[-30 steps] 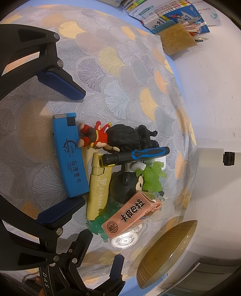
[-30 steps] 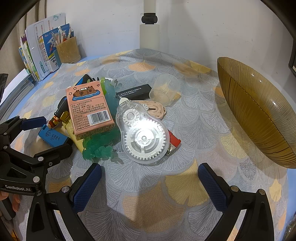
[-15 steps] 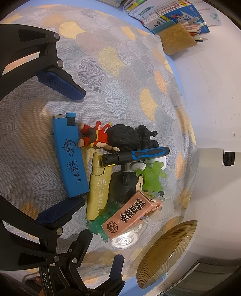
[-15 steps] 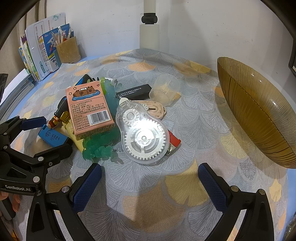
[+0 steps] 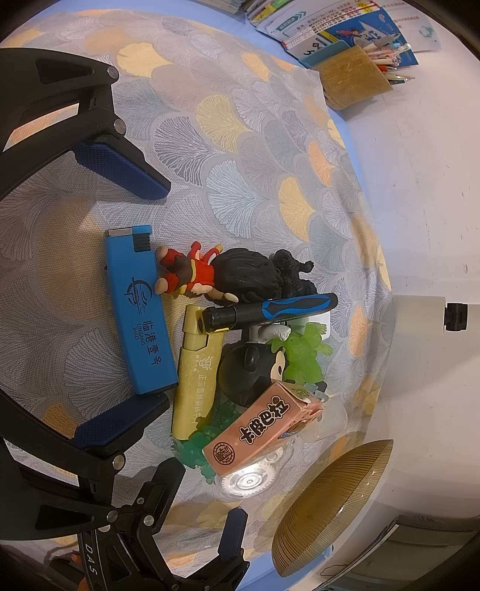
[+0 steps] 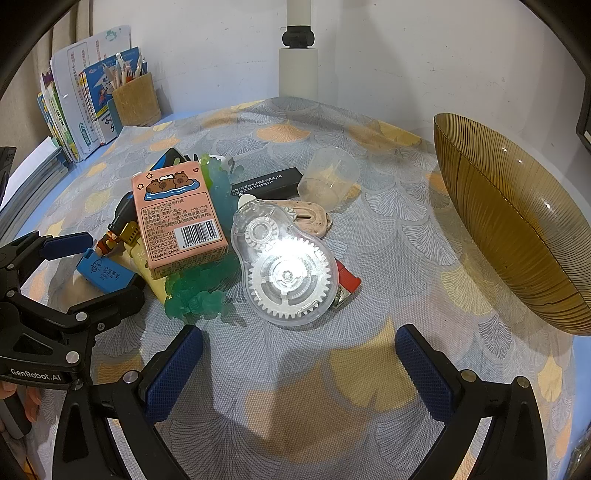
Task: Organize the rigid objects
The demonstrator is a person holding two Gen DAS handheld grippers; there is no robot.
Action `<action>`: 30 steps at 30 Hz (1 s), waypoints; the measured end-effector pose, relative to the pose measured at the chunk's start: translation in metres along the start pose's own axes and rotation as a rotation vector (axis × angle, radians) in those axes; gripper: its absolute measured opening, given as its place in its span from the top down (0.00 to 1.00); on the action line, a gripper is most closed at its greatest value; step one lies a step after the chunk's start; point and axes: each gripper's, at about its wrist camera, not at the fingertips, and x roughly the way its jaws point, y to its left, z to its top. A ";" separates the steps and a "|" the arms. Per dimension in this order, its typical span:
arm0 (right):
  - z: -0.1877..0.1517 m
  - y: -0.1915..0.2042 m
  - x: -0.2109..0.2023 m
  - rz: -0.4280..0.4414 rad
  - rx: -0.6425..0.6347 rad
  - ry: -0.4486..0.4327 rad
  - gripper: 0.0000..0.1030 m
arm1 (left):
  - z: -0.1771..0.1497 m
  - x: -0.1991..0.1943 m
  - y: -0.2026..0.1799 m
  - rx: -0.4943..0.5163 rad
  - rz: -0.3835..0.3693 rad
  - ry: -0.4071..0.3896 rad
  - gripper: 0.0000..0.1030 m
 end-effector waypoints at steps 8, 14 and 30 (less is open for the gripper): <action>0.000 0.000 0.000 0.000 0.000 0.001 0.00 | 0.000 0.000 0.000 0.000 0.000 0.000 0.00; 0.000 0.000 -0.001 0.001 0.000 0.001 0.00 | 0.000 0.000 0.000 -0.001 -0.001 0.000 0.00; 0.020 -0.022 -0.008 0.032 0.062 -0.060 0.02 | -0.025 -0.020 0.002 -0.102 0.040 0.010 0.01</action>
